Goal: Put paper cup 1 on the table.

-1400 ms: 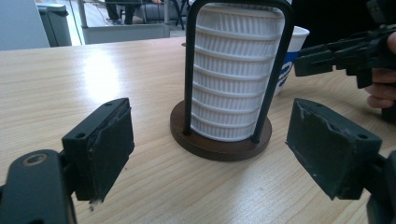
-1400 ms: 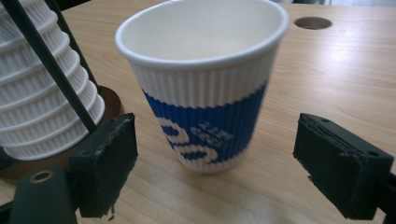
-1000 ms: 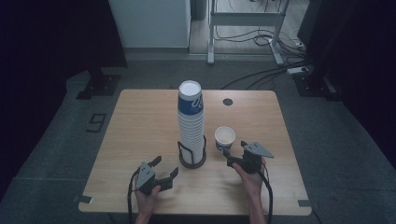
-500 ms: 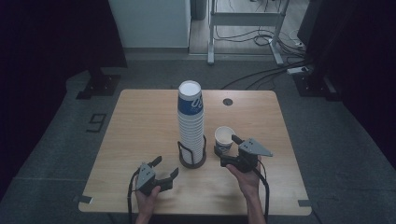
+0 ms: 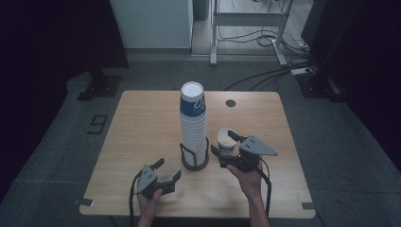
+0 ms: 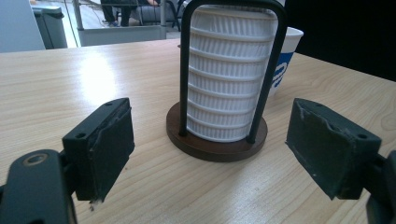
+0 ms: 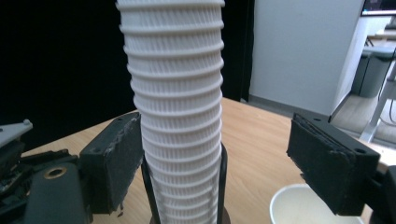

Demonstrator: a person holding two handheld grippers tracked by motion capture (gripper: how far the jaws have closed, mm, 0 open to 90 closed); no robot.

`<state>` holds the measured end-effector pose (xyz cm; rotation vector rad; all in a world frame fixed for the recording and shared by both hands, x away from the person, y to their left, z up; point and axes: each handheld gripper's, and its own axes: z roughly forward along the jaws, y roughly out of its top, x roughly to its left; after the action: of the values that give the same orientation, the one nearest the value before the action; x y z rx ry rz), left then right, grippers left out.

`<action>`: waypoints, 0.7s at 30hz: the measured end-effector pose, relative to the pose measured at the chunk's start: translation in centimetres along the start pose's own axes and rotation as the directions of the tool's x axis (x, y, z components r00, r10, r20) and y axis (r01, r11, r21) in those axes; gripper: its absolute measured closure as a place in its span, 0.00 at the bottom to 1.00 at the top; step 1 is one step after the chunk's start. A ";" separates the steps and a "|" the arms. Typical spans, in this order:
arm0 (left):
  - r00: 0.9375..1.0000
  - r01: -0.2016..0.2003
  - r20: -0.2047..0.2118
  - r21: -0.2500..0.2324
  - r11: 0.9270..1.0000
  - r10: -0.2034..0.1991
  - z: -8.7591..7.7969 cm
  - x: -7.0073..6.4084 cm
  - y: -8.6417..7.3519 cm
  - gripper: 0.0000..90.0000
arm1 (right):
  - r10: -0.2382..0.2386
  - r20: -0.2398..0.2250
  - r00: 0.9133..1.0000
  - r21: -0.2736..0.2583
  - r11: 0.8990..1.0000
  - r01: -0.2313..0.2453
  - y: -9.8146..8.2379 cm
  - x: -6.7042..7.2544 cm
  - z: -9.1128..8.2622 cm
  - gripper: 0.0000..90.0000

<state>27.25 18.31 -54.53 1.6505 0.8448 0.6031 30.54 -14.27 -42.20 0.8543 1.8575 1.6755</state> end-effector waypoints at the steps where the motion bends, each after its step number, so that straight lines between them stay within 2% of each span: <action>1: 1.000 0.000 0.001 0.000 1.000 0.000 0.0 0.0 0.0 0.16 | -0.001 -0.005 1.000 -0.003 1.000 0.001 0.2 0.1 0.0 0.19; 10: 1.000 -0.001 -0.002 -0.011 1.000 0.001 -0.1 0.0 -0.1 0.16 | -0.038 -0.050 0.998 -0.051 0.998 0.036 3.6 1.2 0.7 0.15; 16: 1.000 0.003 -0.007 -0.014 1.000 -0.003 -0.1 0.0 -0.1 0.17 | -0.042 -0.081 0.996 -0.086 0.996 0.035 5.6 1.6 1.3 0.14; 21: 1.000 0.005 -0.004 -0.014 1.000 -0.005 -0.1 0.0 -0.1 0.17 | -0.043 -0.100 0.994 -0.095 0.995 0.034 6.6 1.7 1.7 0.14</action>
<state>27.14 18.42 -54.56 1.6350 0.8455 0.6072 31.43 -11.49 -35.74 0.7028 1.8334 1.7968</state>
